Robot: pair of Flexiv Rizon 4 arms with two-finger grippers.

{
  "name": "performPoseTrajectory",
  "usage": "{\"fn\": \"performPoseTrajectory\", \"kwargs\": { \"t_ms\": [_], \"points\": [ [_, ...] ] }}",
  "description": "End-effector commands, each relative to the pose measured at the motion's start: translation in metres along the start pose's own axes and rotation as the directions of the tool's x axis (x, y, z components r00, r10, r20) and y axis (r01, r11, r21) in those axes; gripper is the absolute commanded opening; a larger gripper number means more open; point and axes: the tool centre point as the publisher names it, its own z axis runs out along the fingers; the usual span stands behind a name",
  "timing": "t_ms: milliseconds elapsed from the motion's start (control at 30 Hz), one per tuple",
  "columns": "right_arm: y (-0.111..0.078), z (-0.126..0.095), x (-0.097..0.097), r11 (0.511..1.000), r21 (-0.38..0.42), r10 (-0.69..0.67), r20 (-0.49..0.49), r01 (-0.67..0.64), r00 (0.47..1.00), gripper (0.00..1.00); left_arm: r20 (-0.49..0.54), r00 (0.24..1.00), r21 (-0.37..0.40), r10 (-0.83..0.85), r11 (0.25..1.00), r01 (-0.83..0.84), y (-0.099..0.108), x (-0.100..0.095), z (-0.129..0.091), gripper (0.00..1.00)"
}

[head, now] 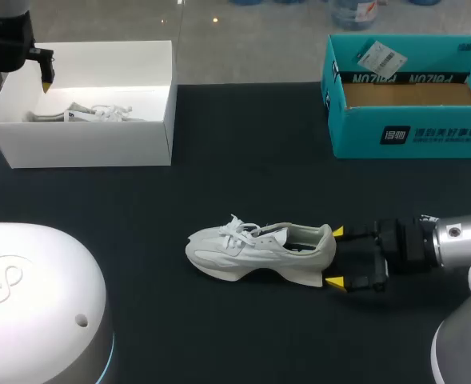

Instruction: Take the shoe out of the shoebox, open the shoe tongue, remove and reinsert the insole, then place the shoe into the shoebox

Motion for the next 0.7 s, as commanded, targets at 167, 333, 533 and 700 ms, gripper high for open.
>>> {"fn": "performPoseTrajectory", "kwargs": {
  "t_ms": [167,333,533,700],
  "points": [
    [-0.005,0.017,-0.005,1.000,-0.007,0.003,-0.012,-0.003,1.000,1.00,0.000,1.000,0.001,0.001,1.000,-0.001,0.000,0.000,0.000,1.00],
    [-0.006,0.021,-0.006,1.000,-0.012,0.005,-0.019,-0.005,1.000,1.00,0.000,1.000,0.001,0.001,1.000,-0.001,0.000,0.000,0.000,1.00],
    [-0.005,0.023,-0.012,1.000,-0.010,0.003,-0.034,-0.004,0.999,1.00,0.000,1.000,0.001,0.001,1.000,-0.001,0.000,0.000,0.000,1.00],
    [-0.006,0.022,-0.015,1.000,-0.007,0.003,-0.041,-0.003,0.999,1.00,0.000,1.000,0.001,0.001,1.000,-0.001,0.000,0.000,0.000,1.00]
  ]
}}
